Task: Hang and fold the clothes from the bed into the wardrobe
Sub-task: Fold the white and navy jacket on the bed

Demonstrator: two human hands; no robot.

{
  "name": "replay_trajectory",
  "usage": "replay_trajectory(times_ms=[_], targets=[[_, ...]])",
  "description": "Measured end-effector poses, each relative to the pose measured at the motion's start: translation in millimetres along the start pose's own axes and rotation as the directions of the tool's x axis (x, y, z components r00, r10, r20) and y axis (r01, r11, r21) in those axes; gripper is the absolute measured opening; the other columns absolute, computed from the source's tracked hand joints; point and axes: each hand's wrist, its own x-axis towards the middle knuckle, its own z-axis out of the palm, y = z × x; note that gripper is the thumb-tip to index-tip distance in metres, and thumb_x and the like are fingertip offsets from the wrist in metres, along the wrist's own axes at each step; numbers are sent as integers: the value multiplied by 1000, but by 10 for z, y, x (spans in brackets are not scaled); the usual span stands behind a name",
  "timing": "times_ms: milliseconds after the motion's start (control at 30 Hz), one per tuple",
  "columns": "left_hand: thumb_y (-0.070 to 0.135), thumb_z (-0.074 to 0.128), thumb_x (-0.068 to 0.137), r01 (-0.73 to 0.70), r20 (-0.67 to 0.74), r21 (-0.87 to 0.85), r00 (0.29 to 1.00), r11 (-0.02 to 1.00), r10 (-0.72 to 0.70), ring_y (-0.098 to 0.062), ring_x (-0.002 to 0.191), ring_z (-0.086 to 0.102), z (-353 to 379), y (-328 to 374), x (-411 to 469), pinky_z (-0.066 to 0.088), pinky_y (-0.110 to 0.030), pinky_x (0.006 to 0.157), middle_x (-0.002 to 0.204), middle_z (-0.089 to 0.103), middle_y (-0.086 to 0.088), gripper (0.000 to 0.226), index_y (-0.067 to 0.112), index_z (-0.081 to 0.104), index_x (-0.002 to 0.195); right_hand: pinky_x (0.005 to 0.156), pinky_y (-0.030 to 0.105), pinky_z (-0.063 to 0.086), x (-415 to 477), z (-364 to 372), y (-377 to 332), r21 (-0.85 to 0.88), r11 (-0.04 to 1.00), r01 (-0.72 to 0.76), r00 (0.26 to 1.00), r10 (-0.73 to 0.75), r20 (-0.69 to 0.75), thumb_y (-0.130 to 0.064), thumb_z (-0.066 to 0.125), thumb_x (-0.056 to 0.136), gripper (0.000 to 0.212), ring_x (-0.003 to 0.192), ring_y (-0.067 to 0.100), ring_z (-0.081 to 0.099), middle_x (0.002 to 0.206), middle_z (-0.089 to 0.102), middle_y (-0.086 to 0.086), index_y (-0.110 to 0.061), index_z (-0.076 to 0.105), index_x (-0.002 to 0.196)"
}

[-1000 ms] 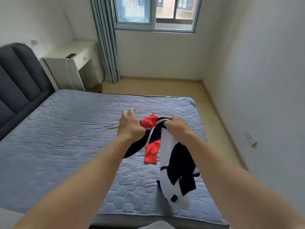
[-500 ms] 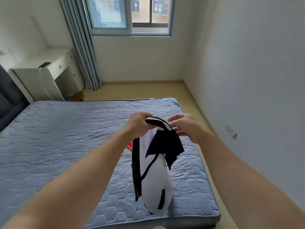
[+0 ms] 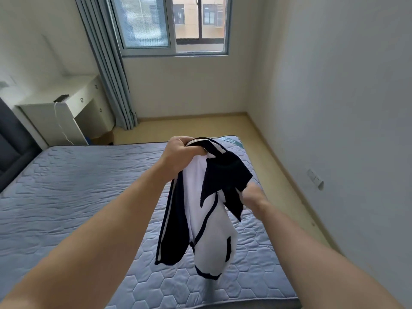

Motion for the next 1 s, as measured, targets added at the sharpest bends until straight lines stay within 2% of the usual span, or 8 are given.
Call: replay_trajectory(times_ms=[100, 267, 400, 533, 667, 833, 933, 1000], targets=[[20, 67, 67, 25, -89, 281, 996, 959, 1, -8, 53, 43, -68, -115, 48, 31, -18, 48, 54, 52, 13, 11, 18, 73, 75, 66, 36, 42, 88, -143, -349, 23, 996, 82, 967, -74, -244, -9, 48, 95, 27, 73, 30, 53, 67, 58, 5, -7, 56, 70], [-3, 44, 82, 8, 37, 700, 998, 714, -47, -22, 85, 59, -37, -490, 50, 42, -29, 67, 88, 67, 3, 32, 20, 65, 91, 55, 35, 24, 189, -324, -915, 163, 949, 269, 922, -205, -328, -23, 52, 94, 39, 59, 19, 29, 58, 33, -2, -11, 36, 60], [14, 54, 81, 94, 20, 553, 992, 828, -126, -19, 81, 58, 4, -584, 26, 45, -31, 72, 78, 63, 7, 17, 23, 69, 84, 62, 34, 32, 124, -386, -1002, 108, 949, 298, 946, -277, -171, -37, 50, 90, 42, 65, 17, 39, 69, 43, 2, 2, 52, 77], [33, 79, 69, 92, 86, 247, 989, 965, -117, -8, 80, 67, -30, -510, 53, 52, -28, 78, 79, 74, 12, 7, 32, 76, 75, 56, 21, 38, 72, -502, -913, 285, 940, 188, 978, -206, 36, -17, 47, 58, 27, 60, 7, 51, 65, 58, -8, -17, 69, 74], [53, 72, 87, 80, -24, 358, 997, 930, -77, 5, 60, 60, -47, -542, 169, 45, -17, 56, 66, 67, 20, 22, 36, 71, 74, 51, 23, 41, 131, -618, -699, 37, 966, 256, 954, -259, 152, 9, 41, 66, 62, 61, 13, 55, 81, 65, 5, -31, 66, 106], [48, 61, 97, -48, -55, 409, 995, 911, 77, 7, 61, 59, 8, -606, 191, 40, -8, 55, 69, 68, 24, 20, 48, 68, 78, 67, 30, 47, 213, -642, -499, -187, 949, 253, 965, -235, 112, -1, 56, 85, 47, 82, 21, 61, 94, 64, 2, -25, 48, 124], [39, 59, 100, -149, -71, 507, 974, 849, 214, -4, 68, 55, 44, -694, 203, 36, -11, 59, 71, 62, 18, 19, 37, 70, 85, 57, 27, 38, 272, -586, -398, -349, 912, 214, 976, -218, 30, -7, 54, 85, 16, 75, 25, 55, 73, 56, -4, -21, 57, 80], [36, 58, 101, -164, -101, 553, 960, 816, 262, -14, 77, 53, 59, -752, 218, 36, -18, 68, 86, 57, 6, 22, 21, 75, 99, 54, 30, 33, 315, -529, -355, -450, 879, 157, 981, -190, -29, -13, 53, 91, 24, 72, 28, 52, 71, 55, 3, -16, 53, 67]])
